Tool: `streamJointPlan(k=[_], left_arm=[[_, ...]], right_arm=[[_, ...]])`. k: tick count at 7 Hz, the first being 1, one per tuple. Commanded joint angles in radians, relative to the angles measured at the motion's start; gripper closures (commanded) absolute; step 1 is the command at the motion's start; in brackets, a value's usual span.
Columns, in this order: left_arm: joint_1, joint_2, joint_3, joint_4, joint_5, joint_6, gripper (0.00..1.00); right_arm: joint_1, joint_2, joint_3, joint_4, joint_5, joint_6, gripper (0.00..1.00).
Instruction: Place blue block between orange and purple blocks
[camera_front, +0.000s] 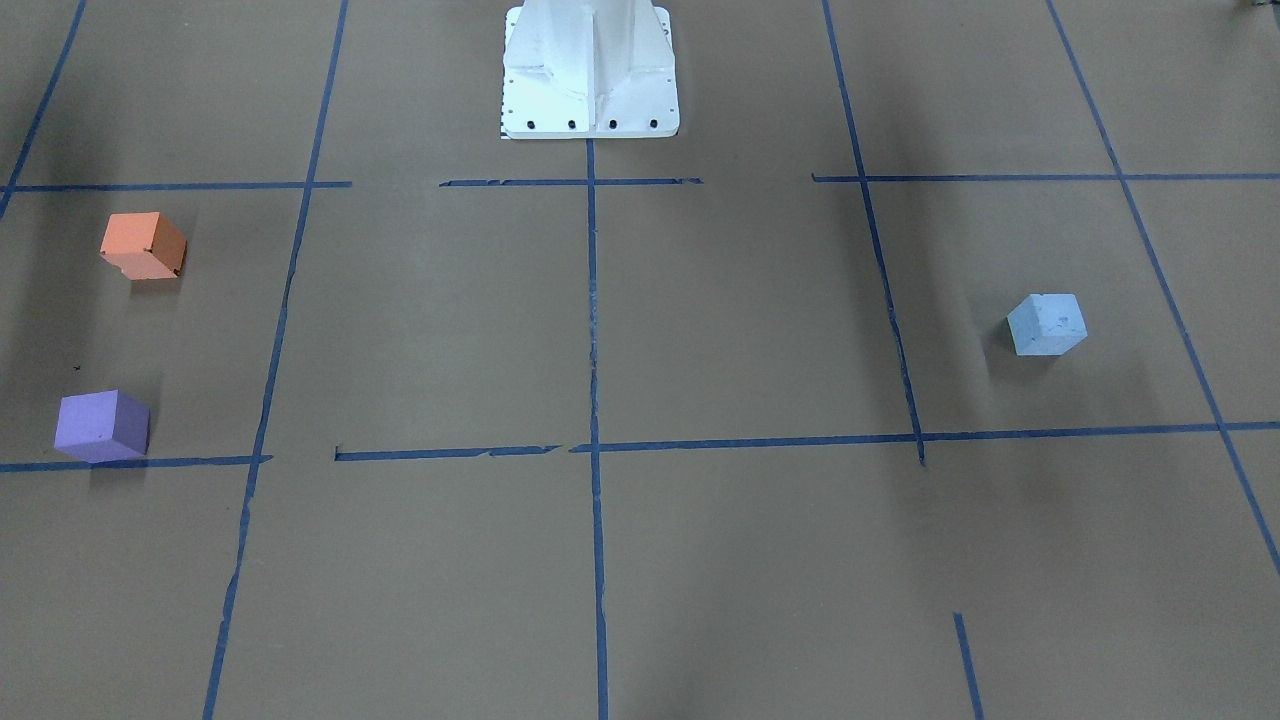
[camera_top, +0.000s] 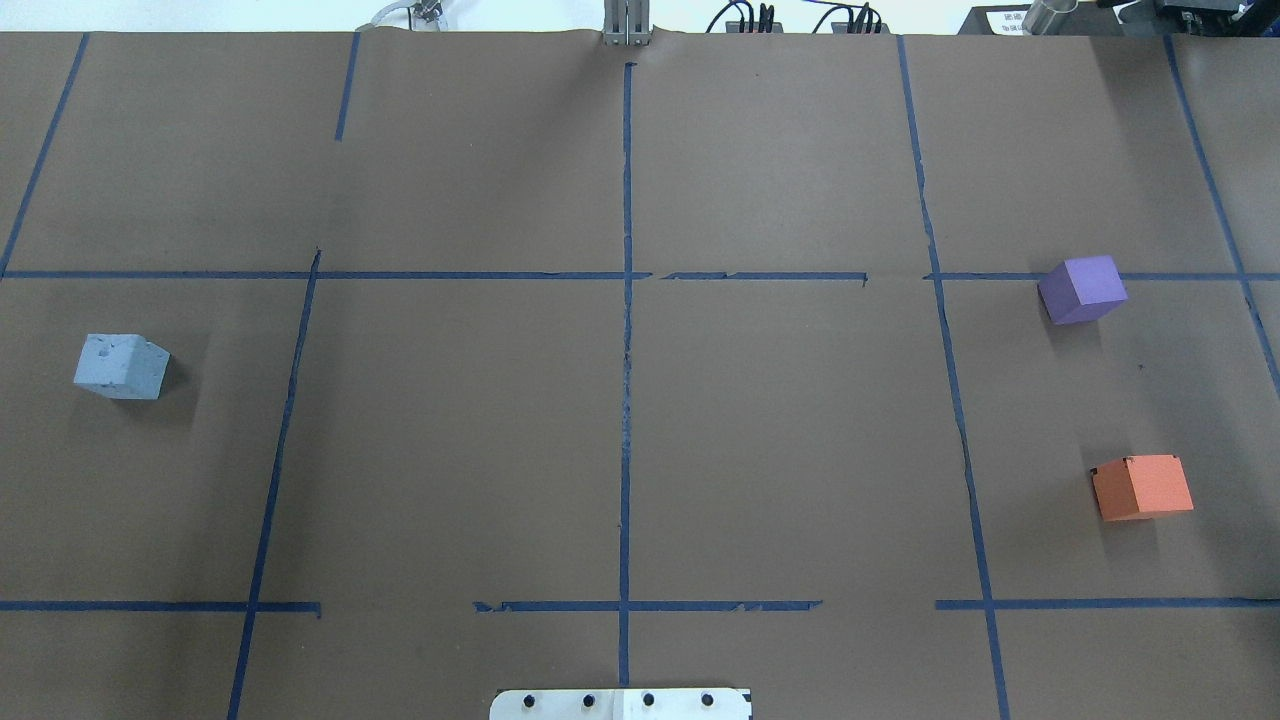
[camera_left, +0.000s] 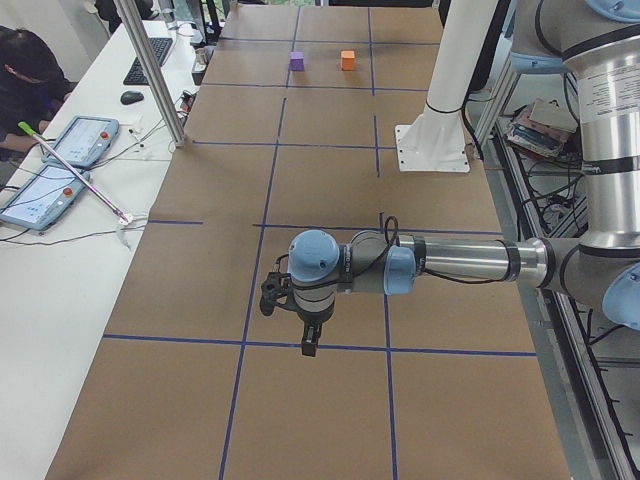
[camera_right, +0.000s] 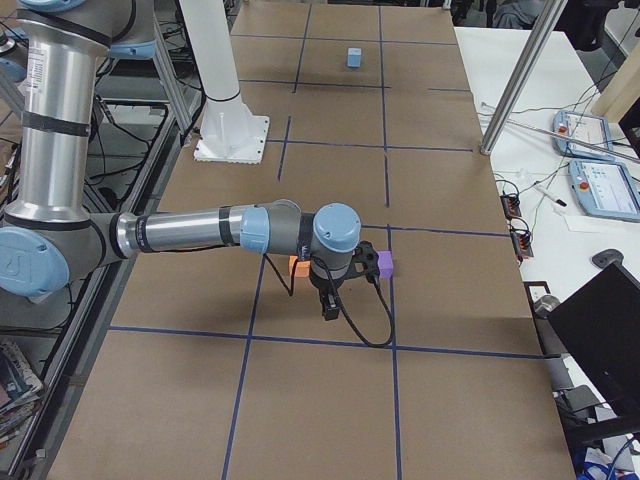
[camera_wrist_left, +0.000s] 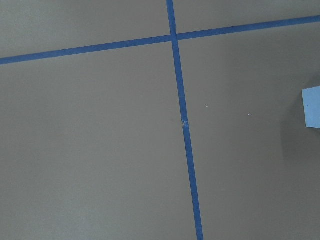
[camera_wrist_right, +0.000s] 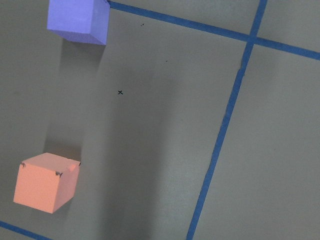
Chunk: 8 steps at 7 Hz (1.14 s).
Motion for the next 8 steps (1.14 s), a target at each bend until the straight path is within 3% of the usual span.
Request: streamJointPlan(k=[1,3,4,5,6,8], left_arm=[[0.001,0.014,-0.010,-0.009,0.000,0.002,0.00],[0.006,0.005,-0.006,-0.013,0.000,-0.003,0.00],[0.009,-0.062,0.011,-0.048,-0.003,-0.006,0.00],[0.009,-0.178,0.098,-0.099,-0.003,-0.009,0.00],[0.011,-0.223,0.161,-0.105,-0.011,-0.011,0.00],[0.134,-0.229,0.181,-0.261,-0.009,-0.046,0.00]], right_arm=[[0.000,-0.001,0.000,0.000,0.000,0.000,0.00],[0.000,-0.001,0.000,0.000,0.002,0.000,0.00],[0.000,0.001,0.000,0.000,0.000,0.000,0.00],[-0.002,0.001,0.000,0.000,0.000,0.000,0.00],[0.000,0.001,0.000,0.000,0.000,0.000,0.00],[-0.002,0.001,0.000,0.000,0.002,0.000,0.00]])
